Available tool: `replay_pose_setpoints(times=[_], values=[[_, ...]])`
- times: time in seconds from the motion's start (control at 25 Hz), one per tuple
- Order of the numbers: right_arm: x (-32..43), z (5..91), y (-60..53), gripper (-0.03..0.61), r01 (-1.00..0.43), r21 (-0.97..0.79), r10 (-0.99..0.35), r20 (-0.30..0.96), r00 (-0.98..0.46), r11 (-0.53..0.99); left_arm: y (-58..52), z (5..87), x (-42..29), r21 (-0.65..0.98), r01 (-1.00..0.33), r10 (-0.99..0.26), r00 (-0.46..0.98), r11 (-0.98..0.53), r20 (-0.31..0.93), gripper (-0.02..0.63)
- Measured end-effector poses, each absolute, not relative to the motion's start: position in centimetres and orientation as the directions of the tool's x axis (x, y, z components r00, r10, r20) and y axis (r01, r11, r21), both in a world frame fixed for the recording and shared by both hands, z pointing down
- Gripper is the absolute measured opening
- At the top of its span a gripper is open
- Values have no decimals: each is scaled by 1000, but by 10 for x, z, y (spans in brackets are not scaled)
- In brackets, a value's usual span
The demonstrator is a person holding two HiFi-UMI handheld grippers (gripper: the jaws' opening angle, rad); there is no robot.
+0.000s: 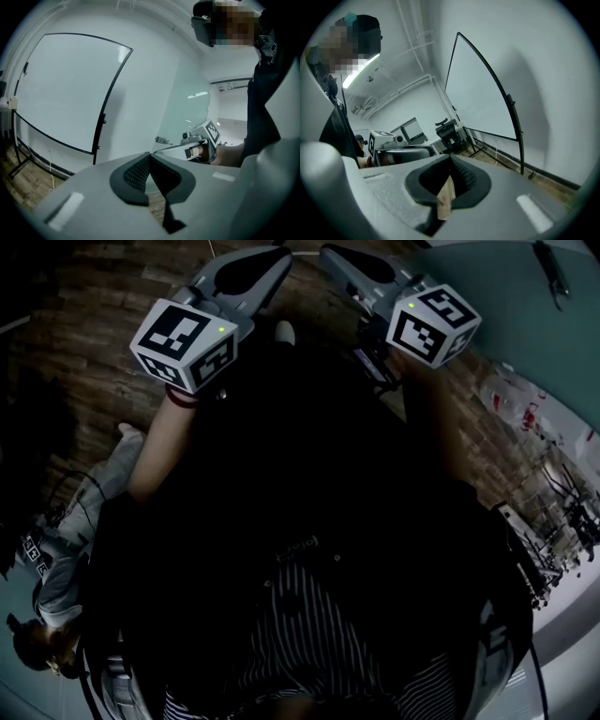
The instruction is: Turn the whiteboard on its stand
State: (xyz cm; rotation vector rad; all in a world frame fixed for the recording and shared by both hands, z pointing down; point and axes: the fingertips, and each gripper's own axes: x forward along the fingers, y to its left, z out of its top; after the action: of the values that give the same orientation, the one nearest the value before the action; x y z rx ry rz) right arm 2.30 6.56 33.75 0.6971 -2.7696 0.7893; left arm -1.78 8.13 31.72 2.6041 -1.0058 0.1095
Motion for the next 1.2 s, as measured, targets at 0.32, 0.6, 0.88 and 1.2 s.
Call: replay_pose_setpoints(times=[0.32,0.6,0.88,1.2], values=[[40,321,18,2,-540,-427,-456,291,-841,725,27,296,2,252,-603,-586,797,-757,150,-2],[-4,313,-16,2,-554,-433,-472,289,-833,711,-7,297,-42,248,-588,-569,808,-770,152,-2],[-25,303,-43,2,-566,-420,-492,281,-824,709,-33,294,-55,240,-553,-534,833,-798,146,-2],[-27,311,-57,2,-591,-419,-515,292,-806,689,-52,308,-58,257,-536,-520,844,-804,132,-2]])
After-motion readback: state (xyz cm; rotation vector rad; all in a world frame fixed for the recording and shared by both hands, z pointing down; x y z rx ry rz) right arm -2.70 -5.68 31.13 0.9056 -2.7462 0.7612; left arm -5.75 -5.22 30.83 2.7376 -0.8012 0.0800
